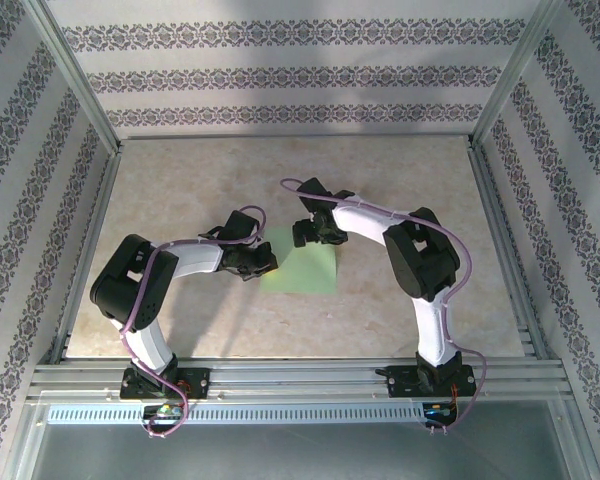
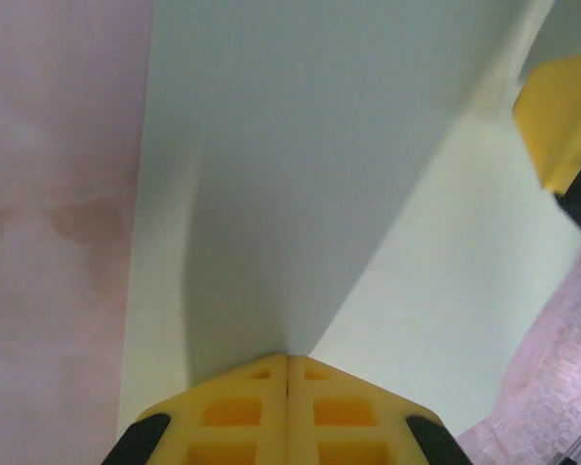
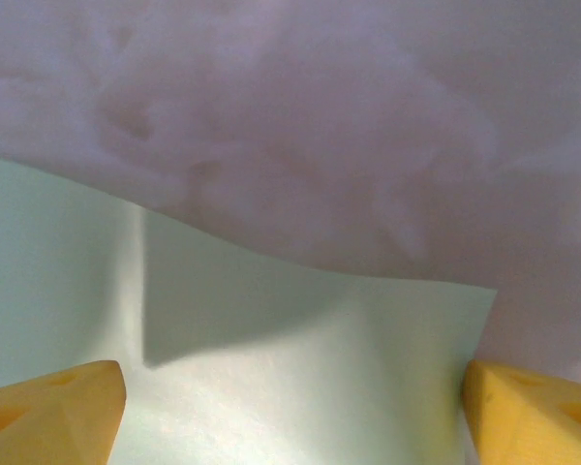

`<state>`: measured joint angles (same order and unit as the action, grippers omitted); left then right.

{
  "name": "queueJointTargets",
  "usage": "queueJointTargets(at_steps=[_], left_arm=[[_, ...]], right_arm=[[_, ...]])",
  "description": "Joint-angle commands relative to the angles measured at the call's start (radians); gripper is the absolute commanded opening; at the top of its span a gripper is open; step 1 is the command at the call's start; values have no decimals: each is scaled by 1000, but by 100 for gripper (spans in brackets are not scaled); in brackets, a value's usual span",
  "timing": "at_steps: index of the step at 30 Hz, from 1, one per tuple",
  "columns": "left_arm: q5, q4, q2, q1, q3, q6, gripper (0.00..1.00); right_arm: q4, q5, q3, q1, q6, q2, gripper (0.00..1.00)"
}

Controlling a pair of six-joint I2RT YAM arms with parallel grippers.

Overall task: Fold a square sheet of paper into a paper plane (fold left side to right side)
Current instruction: Pick up the square sheet of paper from the center of the table.

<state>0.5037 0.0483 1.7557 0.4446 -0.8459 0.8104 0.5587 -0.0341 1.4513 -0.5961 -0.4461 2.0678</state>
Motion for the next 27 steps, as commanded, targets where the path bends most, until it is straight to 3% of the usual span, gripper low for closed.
queueJointTargets(at_steps=[1, 9, 17, 22, 27], left_arm=[[-20, 35, 37, -1, 4, -22, 4], [-7, 11, 32, -2, 8, -11, 3], [2, -2, 16, -3, 2, -9, 5], [-9, 0, -28, -6, -5, -27, 13], [-31, 12, -118, -37, 6, -64, 30]], right_arm=[[40, 62, 14, -50, -29, 10, 88], [50, 80, -9, -91, -48, -35, 78], [40, 114, -35, -86, -51, -68, 51], [-2, 187, -75, -67, -49, -120, 37], [-55, 305, -136, -25, -31, -200, 29]])
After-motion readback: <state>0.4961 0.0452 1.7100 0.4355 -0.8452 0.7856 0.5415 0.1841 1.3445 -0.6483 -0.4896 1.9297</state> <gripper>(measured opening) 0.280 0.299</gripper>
